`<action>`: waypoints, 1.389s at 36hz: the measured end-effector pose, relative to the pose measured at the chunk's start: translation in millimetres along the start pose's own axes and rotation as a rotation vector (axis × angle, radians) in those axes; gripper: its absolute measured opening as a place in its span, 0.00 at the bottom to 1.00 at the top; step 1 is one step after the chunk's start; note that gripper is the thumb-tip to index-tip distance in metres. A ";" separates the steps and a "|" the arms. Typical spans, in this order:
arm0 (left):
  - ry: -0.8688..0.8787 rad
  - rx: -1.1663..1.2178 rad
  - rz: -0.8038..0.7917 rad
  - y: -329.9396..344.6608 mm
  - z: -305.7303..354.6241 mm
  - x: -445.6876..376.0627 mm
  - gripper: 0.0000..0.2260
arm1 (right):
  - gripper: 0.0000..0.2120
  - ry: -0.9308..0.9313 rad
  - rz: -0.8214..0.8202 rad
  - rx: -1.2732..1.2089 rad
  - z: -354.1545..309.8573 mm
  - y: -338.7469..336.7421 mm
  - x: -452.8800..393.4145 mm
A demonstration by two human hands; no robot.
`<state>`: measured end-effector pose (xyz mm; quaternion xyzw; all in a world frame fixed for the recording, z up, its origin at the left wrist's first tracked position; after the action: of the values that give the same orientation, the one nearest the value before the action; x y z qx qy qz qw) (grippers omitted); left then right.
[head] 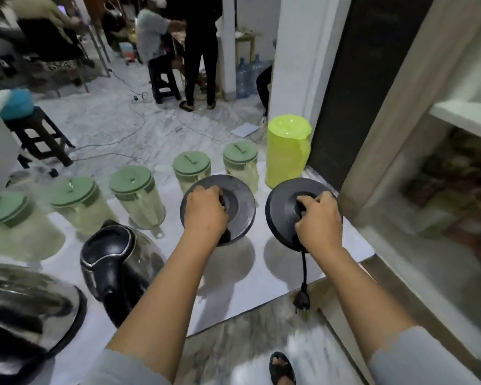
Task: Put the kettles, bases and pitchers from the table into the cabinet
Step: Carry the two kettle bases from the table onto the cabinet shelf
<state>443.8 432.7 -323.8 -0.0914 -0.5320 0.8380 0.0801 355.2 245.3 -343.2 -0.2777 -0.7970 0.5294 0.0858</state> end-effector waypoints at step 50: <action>1.146 0.571 0.146 -40.1 489.4 472.6 0.14 | 0.21 0.593 1.044 0.376 302.5 -481.7 465.7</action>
<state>-130.0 129.8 -115.5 -0.5354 -0.1535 0.7683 0.3155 -331.6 115.4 -115.5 -0.7455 -0.3920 0.5330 0.0807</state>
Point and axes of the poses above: each hand's wrist, its own x-axis away from the middle knuckle, its own y-axis out of the palm, z = x × y, the point moved 3 cm from there along -x, towards the middle knuckle, and after that the axes turned 1 degree about -x, right-handed, at the moved point
